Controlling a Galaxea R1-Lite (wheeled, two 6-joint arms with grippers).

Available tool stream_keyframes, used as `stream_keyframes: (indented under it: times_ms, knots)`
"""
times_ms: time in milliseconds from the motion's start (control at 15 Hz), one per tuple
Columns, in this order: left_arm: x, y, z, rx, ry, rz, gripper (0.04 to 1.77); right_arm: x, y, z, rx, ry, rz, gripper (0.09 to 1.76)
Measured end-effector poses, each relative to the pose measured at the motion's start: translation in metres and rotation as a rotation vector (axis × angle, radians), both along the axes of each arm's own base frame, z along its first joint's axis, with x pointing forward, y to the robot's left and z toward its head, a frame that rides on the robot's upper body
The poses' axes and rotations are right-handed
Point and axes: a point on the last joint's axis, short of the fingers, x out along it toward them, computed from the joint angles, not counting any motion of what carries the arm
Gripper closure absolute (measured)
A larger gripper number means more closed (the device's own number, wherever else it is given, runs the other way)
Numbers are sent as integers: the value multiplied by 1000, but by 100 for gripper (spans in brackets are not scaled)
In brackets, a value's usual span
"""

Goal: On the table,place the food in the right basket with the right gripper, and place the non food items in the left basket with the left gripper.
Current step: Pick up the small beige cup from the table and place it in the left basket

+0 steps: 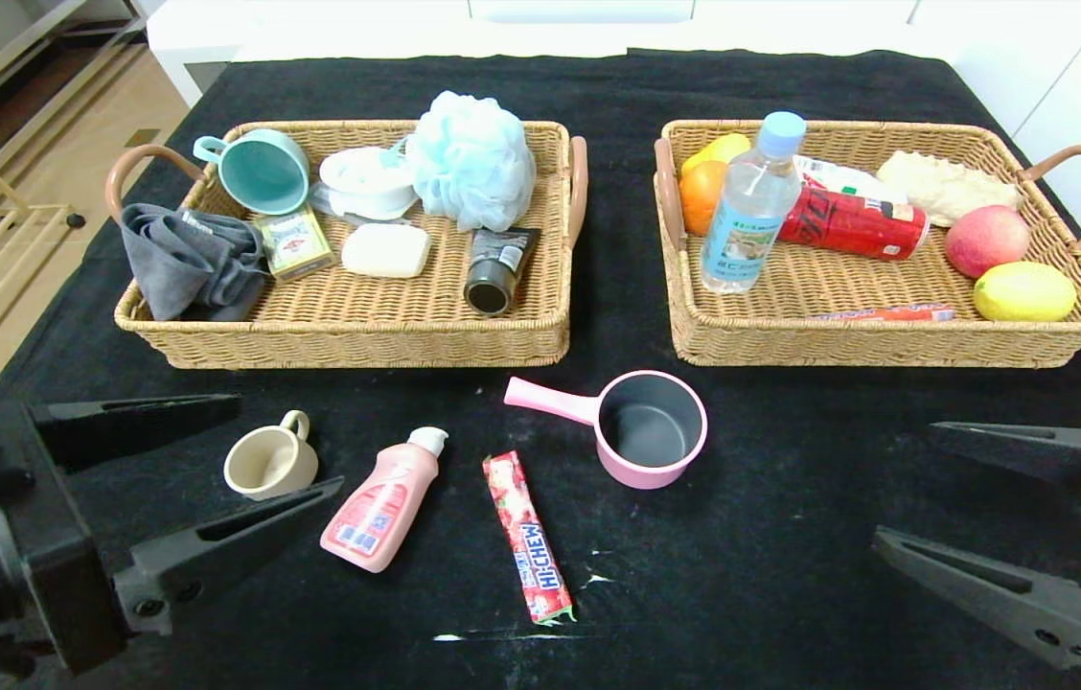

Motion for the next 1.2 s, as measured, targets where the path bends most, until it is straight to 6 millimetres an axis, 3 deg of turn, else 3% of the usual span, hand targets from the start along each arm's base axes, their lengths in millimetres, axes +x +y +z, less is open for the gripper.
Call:
stream_keyframes:
  times_ms: [333, 600, 867, 1200]
  knots:
    - [-1, 3, 15, 111, 169, 69, 9, 1, -4, 3, 4, -12, -29, 15]
    - [15, -2, 26, 209, 286, 231, 9, 3, -5, 3, 5, -13, -39, 15]
    - [33, -3, 19, 251, 390, 366, 9, 3, -5, 3, 4, -10, -41, 15]
    - [44, 19, 11, 215, 504, 525, 9, 6, -4, 1, -2, 2, -42, 15]
